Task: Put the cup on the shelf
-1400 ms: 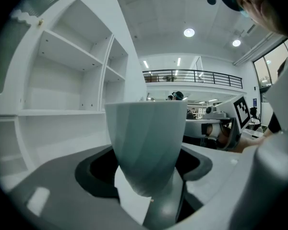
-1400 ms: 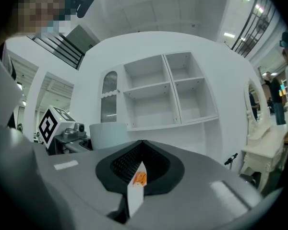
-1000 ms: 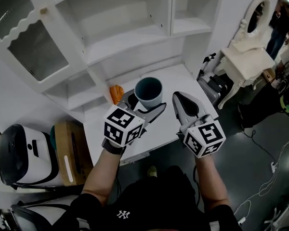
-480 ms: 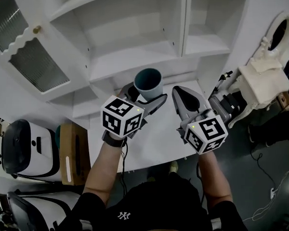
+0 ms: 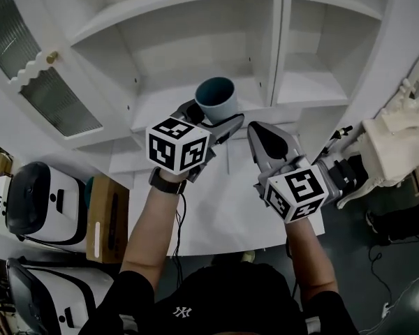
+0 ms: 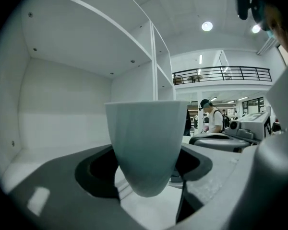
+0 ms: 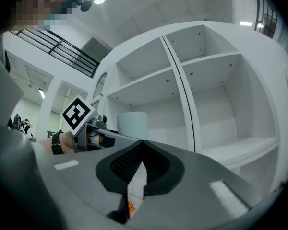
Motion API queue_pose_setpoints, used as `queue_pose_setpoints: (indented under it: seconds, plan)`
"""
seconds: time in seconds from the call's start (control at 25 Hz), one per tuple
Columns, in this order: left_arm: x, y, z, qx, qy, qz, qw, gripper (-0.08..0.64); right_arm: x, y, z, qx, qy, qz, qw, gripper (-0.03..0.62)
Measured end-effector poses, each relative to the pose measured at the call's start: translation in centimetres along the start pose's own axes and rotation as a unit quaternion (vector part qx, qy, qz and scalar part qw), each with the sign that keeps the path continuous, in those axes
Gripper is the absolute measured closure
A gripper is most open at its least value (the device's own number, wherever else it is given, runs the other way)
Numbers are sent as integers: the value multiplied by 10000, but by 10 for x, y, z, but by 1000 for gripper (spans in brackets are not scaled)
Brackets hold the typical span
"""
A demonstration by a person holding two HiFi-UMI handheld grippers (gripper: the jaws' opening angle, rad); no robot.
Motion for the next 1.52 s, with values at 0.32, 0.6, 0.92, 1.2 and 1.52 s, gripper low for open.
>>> queue_pose_setpoints:
  seconds: [0.32,0.6,0.92,1.2,1.52]
  plan:
    - [34,24,-27,-24,304,48,9995,198,20,-3,24,33,151,70,9999,581]
    - [60,32,-43,-143,425,9,9990,198,29,-9,34,123,223,77,9996,581]
    - [81,26,-59,-104,666,-95,9977,198,38,-17,42,142,280,38,9995,581]
    - [95,23,-68,-111,754,-149,9970,198,46,-20,46,156,360,31,9992,581]
    - [107,22,-72,-7,966,-348,9947,198,49,-22,48,170,422,26,9990,581]
Point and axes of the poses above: the fingertips, and each gripper's own axes: x forward along the fingers, z to its right, y out of its top, the point moved 1 cm from there along -x, backward along the fingers, and after that the axes turned 14 degrees about -x, right-handed, at the moved point
